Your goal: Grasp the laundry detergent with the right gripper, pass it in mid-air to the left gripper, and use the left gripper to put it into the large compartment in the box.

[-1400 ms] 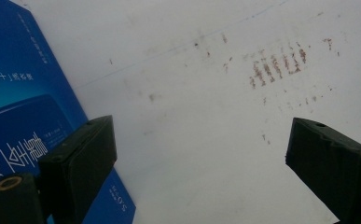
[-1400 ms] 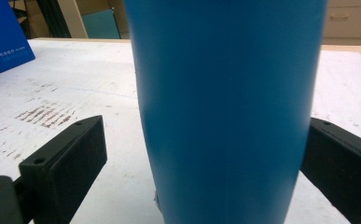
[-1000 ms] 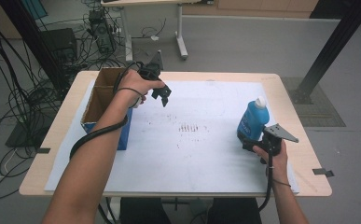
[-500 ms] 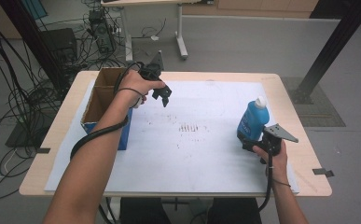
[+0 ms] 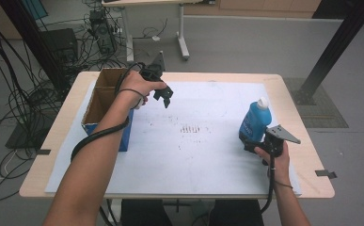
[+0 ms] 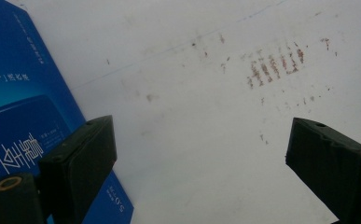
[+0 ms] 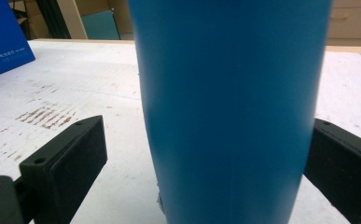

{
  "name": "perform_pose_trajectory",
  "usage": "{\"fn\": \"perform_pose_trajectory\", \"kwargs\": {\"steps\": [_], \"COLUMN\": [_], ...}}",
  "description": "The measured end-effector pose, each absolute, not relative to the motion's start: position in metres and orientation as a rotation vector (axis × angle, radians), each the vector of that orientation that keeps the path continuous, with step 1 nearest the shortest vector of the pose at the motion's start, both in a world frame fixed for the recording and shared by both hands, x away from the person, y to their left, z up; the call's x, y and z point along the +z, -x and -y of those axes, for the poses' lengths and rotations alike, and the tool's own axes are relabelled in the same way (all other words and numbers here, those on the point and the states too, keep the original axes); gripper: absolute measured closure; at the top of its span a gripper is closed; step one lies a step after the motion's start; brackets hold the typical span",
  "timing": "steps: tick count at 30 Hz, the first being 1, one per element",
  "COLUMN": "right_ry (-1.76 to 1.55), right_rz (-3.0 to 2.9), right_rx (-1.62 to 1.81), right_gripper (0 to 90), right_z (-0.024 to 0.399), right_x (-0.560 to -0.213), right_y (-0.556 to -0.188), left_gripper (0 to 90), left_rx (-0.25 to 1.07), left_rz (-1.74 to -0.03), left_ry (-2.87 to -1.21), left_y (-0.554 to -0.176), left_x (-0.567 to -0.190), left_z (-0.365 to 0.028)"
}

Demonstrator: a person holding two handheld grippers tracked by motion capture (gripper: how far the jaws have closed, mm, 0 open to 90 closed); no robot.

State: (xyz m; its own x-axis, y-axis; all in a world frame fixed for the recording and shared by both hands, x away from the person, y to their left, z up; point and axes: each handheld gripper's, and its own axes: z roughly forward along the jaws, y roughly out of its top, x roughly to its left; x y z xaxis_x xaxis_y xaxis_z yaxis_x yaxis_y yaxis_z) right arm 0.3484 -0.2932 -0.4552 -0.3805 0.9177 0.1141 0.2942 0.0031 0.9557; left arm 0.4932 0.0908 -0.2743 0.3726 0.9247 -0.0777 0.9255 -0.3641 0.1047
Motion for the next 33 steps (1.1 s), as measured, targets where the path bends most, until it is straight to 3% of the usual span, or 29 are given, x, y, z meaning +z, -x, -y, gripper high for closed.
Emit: {"fn": "perform_pose_trajectory", "kwargs": {"steps": [20, 33], "right_ry": [-1.255, -1.273], "right_rz": [-1.699, -1.67], "right_rx": [1.375, 1.36], "right_gripper": [3.6, 14.3], "right_z": [0.2925, 0.2927], "right_x": [-0.4558, -0.4588], "right_y": [-0.3508, -0.3558], "left_gripper": [9.0, 9.0], "left_rx": [-0.019, -0.016], "left_rz": [-1.678, -1.671], "left_ry": [-2.504, -2.514], "left_y": [-0.492, -0.4918], "left_x": [-0.2747, -0.275], "left_z": [-0.0883, -0.0876]}}
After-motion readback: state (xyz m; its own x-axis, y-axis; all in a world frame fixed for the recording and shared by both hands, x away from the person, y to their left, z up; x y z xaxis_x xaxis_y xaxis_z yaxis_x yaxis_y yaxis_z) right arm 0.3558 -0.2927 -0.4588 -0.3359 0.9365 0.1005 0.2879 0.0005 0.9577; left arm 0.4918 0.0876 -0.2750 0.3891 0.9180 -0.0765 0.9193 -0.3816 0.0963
